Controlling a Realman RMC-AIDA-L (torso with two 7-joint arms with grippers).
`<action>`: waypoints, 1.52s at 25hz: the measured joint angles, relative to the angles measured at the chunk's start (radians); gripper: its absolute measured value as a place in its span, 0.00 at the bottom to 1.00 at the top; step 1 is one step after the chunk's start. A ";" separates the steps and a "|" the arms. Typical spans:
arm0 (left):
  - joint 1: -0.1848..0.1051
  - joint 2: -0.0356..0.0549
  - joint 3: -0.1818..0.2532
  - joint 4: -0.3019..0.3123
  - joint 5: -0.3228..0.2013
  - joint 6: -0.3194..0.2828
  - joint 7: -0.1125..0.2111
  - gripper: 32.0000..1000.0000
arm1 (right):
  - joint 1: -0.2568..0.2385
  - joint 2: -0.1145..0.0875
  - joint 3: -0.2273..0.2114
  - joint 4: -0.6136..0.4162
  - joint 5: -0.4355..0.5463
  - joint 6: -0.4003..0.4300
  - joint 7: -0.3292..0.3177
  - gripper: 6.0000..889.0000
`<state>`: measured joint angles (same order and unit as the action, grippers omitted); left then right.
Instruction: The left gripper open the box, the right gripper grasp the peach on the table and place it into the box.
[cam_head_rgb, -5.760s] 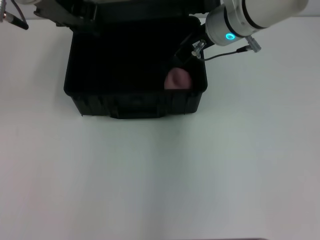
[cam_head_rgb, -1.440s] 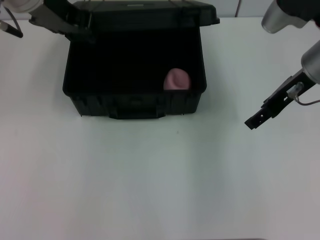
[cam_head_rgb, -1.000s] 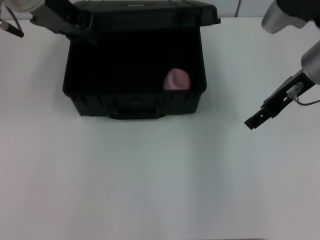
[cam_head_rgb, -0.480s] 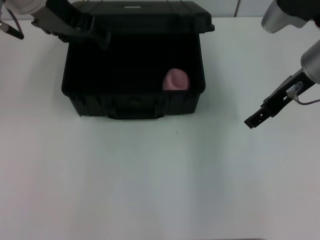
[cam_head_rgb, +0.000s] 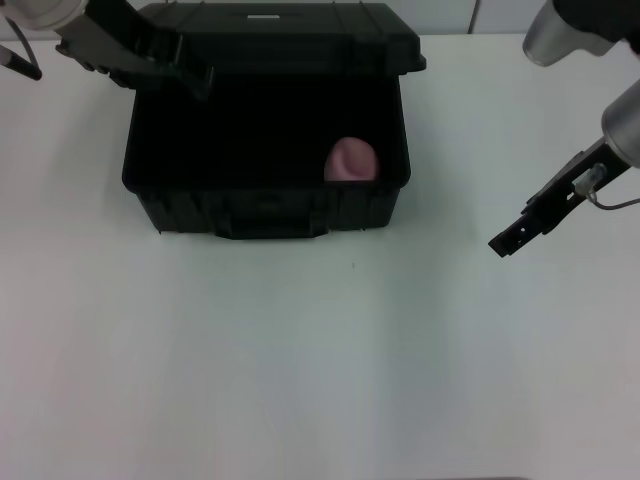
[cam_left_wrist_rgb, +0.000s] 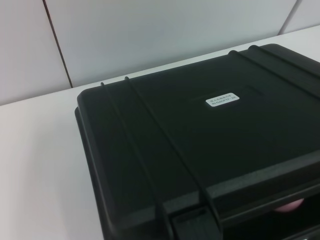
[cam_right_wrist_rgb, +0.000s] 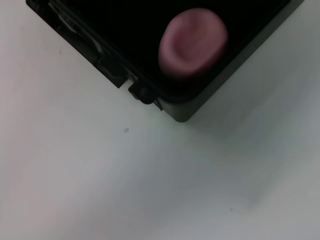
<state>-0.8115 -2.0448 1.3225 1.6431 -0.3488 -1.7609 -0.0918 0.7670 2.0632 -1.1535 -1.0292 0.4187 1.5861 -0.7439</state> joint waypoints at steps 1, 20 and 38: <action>0.000 0.0003 0.000 0.000 0.000 0.000 0.000 0.85 | 0.000 0.000 0.000 0.000 0.000 0.000 0.000 0.96; 0.000 0.0005 0.000 0.001 0.023 -0.004 0.000 0.85 | 0.000 0.000 0.000 0.000 0.001 0.000 0.000 0.96; -0.002 -0.0001 0.001 0.001 0.020 -0.005 -0.001 0.86 | 0.000 0.000 0.000 0.000 0.000 0.000 0.000 0.96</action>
<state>-0.8131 -2.0449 1.3233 1.6444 -0.3283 -1.7656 -0.0923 0.7670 2.0632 -1.1535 -1.0292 0.4188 1.5861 -0.7440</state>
